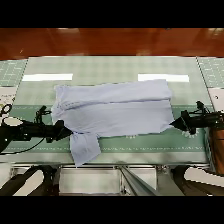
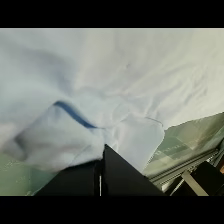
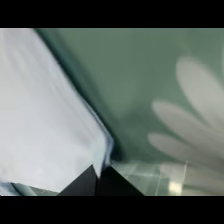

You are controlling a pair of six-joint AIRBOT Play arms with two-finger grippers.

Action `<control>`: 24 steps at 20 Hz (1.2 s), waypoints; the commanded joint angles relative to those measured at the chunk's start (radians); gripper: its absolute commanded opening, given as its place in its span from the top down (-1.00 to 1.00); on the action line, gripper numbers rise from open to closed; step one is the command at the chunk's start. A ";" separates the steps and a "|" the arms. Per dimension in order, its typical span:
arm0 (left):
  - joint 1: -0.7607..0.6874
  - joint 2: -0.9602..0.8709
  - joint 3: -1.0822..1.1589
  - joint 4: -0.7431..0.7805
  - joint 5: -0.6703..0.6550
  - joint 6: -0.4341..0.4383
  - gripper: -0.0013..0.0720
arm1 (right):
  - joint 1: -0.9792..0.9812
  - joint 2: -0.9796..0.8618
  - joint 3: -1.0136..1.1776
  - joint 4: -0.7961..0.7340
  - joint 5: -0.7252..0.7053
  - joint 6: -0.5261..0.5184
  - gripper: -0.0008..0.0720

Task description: Fold the shirts.

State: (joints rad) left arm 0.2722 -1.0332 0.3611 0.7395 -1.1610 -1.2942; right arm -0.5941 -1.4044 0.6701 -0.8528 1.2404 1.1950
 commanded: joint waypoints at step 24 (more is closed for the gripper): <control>-0.055 -0.595 0.855 -0.011 0.053 -0.046 0.91 | 0.230 -0.290 0.604 0.121 -0.105 0.008 0.90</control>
State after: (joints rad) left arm 0.2241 -1.5471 1.1072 0.7315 -1.1072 -1.3216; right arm -0.3756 -1.6341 1.2057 -0.7506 1.1442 1.1923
